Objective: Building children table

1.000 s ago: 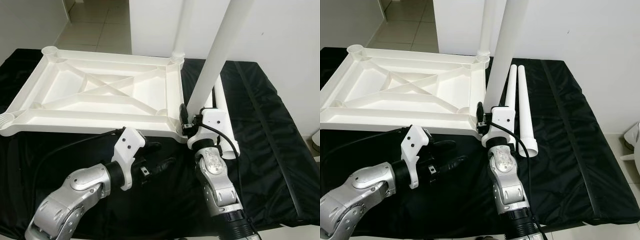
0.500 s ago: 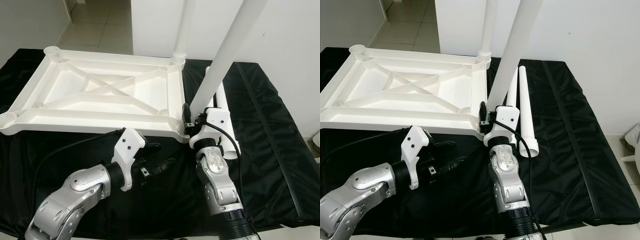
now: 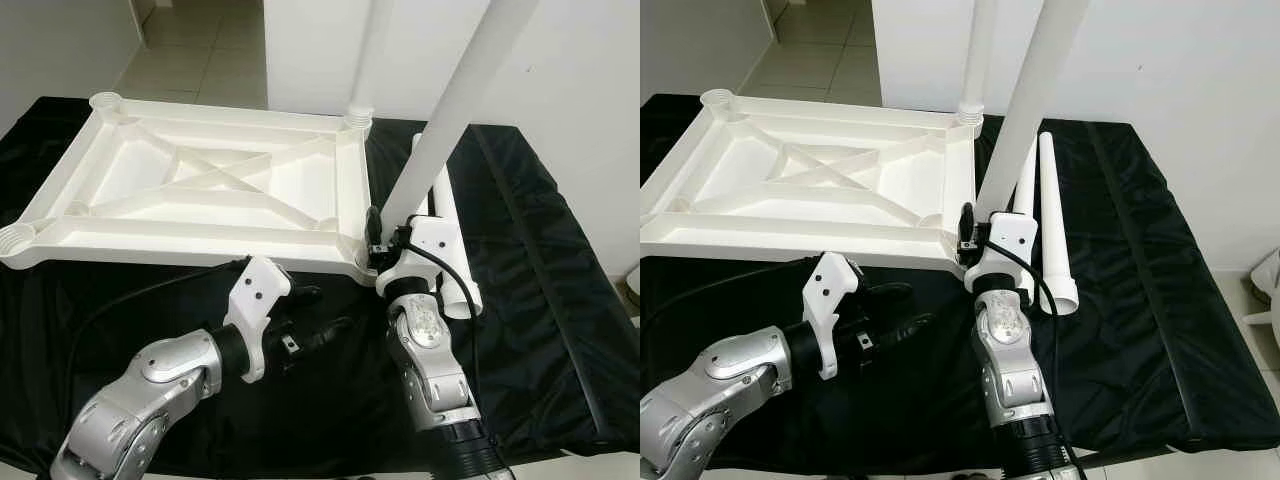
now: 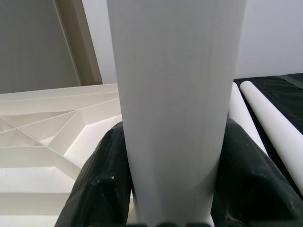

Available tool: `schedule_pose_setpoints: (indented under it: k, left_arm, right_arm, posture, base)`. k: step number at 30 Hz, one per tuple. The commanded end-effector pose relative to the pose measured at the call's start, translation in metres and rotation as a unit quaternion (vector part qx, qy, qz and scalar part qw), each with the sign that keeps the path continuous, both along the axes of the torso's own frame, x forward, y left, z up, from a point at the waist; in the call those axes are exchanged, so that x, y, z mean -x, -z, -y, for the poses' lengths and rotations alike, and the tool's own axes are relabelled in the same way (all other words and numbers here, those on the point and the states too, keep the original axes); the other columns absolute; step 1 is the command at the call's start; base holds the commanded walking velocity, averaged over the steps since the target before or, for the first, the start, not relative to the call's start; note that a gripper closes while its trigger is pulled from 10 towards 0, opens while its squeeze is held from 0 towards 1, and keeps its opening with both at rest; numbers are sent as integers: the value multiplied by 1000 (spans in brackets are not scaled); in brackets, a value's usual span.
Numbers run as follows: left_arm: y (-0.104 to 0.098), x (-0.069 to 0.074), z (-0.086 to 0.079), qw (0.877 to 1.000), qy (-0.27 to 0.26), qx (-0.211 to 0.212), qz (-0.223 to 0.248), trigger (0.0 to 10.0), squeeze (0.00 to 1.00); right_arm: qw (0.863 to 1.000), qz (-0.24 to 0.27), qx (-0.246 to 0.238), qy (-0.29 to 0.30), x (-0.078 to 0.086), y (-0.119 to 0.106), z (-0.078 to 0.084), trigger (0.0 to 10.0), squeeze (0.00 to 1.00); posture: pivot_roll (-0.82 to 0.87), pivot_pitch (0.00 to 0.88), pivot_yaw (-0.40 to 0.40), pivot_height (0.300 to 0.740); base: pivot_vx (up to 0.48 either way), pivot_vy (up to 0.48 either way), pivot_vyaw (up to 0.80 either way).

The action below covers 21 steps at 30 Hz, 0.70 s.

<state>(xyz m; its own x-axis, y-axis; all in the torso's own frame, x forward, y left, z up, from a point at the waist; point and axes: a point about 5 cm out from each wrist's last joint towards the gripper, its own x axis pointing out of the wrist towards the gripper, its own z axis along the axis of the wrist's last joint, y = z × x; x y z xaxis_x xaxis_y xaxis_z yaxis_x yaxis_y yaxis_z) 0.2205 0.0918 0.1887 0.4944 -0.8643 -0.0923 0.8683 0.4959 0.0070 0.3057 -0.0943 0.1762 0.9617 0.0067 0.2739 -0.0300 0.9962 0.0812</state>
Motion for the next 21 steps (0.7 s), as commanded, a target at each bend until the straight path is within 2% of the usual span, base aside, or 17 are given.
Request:
schedule_pose_setpoints:
  k: [1,3,4,5,6,11,12,13,21]
  left_arm:
    - [0,3,2,1000,1,-1,-2,10000,0]
    - [0,3,2,1000,1,-1,-2,10000,0]
    - [0,3,2,1000,1,-1,-2,10000,0]
    - [0,3,2,1000,1,-1,-2,10000,0]
    - [0,3,2,1000,2,0,-2,10000,0]
    - [0,2,3,1000,4,1,-4,10000,0]
    - [0,2,4,1000,4,1,-4,10000,0]
    - [0,2,4,1000,4,2,-4,10000,0]
    - [0,1,5,1000,5,4,-5,10000,0]
  right_arm:
    - [997,-78,8,26,2,34,13,10000,0]
    - [997,-77,7,25,2,34,13,10000,0]
    - [997,-74,2,21,1,33,14,10000,863]
    - [997,-74,2,21,1,33,14,10000,863]
    - [998,-67,-5,12,1,31,15,10000,1000]
    - [998,-59,-1,17,-1,28,21,10000,1000]
    - [998,-57,1,12,-2,27,21,10000,576]
    - [998,-55,-2,3,-3,26,21,10000,0]
    - [999,-43,7,-30,-6,21,21,10000,0]
  posture:
    - [-4,146,-23,740]
    - [-5,146,-23,740]
    - [-7,146,-22,740]
    - [-7,146,-22,740]
    - [-7,146,-22,740]
    - [-11,146,-21,740]
    - [-12,145,-22,740]
    - [-12,144,-22,740]
    - [-15,142,-24,740]
  base:
    - [0,0,0]
    - [0,0,0]
    - [0,0,0]
    - [0,0,0]
    - [0,0,0]
    - [0,0,0]
    - [0,0,0]
    - [0,0,0]
    - [0,0,0]
